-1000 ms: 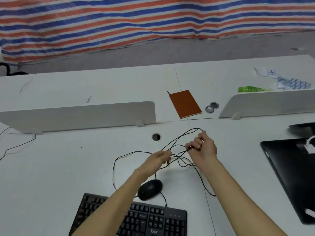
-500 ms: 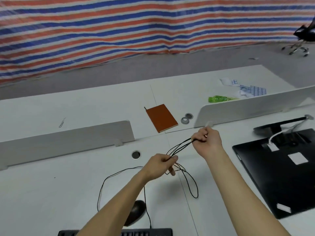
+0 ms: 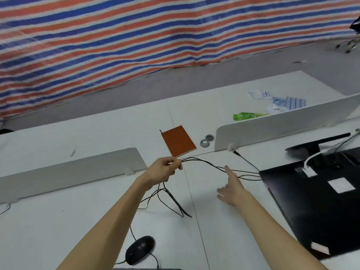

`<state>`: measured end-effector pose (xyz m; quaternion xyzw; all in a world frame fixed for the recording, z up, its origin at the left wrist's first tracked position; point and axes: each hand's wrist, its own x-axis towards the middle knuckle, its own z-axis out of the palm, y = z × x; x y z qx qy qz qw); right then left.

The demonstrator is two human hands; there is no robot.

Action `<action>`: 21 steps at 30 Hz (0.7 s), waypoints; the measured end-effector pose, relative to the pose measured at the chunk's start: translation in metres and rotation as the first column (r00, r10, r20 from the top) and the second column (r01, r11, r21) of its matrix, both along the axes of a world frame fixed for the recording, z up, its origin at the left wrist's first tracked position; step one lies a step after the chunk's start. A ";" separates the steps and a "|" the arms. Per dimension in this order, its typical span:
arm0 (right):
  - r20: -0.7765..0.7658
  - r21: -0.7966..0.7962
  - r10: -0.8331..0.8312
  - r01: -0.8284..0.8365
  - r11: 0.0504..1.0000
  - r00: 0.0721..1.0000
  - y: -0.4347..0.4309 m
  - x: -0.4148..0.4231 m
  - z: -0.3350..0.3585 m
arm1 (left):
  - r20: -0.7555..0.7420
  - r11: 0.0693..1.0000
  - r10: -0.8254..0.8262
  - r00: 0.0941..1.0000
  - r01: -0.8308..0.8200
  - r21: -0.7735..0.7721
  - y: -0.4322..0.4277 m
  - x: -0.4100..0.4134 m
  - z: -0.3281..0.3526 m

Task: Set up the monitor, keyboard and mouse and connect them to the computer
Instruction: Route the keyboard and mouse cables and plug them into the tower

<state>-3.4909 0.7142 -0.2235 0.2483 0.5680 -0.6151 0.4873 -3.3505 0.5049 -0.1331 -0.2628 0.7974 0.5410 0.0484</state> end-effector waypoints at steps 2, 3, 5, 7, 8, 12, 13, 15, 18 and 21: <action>0.048 -0.151 0.157 -0.148 0.977 0.986 -0.013 0.025 0.016 | 0.040 0.991 -0.065 0.997 0.070 -0.115 0.020 -0.012 -0.006; 0.014 -0.209 0.199 -0.192 0.959 0.980 -0.020 0.034 0.027 | 0.061 0.980 -0.089 0.994 0.099 -0.173 0.028 -0.016 -0.008; -0.143 -0.276 0.181 -0.214 0.937 0.973 -0.033 0.040 0.042 | 0.084 0.964 -0.112 0.990 0.129 -0.231 0.037 -0.021 -0.012; -0.308 -0.285 0.095 -0.187 0.940 0.947 -0.042 0.034 0.049 | 0.082 0.976 -0.082 0.993 0.096 -0.196 0.041 -0.022 -0.015; -0.376 -0.273 0.057 -0.169 0.947 0.925 -0.042 0.029 0.049 | 0.084 0.983 -0.060 0.995 0.073 -0.169 0.042 -0.022 -0.015; -0.330 -0.327 -0.297 0.186 0.927 0.896 -0.034 -0.016 0.049 | 0.083 0.999 0.019 0.996 -0.015 -0.045 0.035 -0.013 -0.009; -0.253 -0.355 -0.421 0.321 0.878 0.871 -0.030 -0.034 0.049 | 0.081 0.999 0.030 0.996 -0.028 -0.026 0.030 -0.008 -0.009; -0.140 -0.360 -0.595 0.519 0.776 0.792 -0.017 -0.068 0.047 | 0.080 0.998 0.026 0.996 -0.030 0.051 0.020 0.005 -0.012; -0.061 -0.316 -0.619 0.574 0.756 0.783 -0.006 -0.084 0.036 | 0.088 0.991 0.010 0.996 -0.021 0.128 0.014 0.014 -0.020; -0.055 -0.280 -0.259 0.234 0.931 0.964 -0.015 -0.045 0.031 | 0.032 0.998 0.060 0.998 -0.061 0.021 0.022 0.003 -0.023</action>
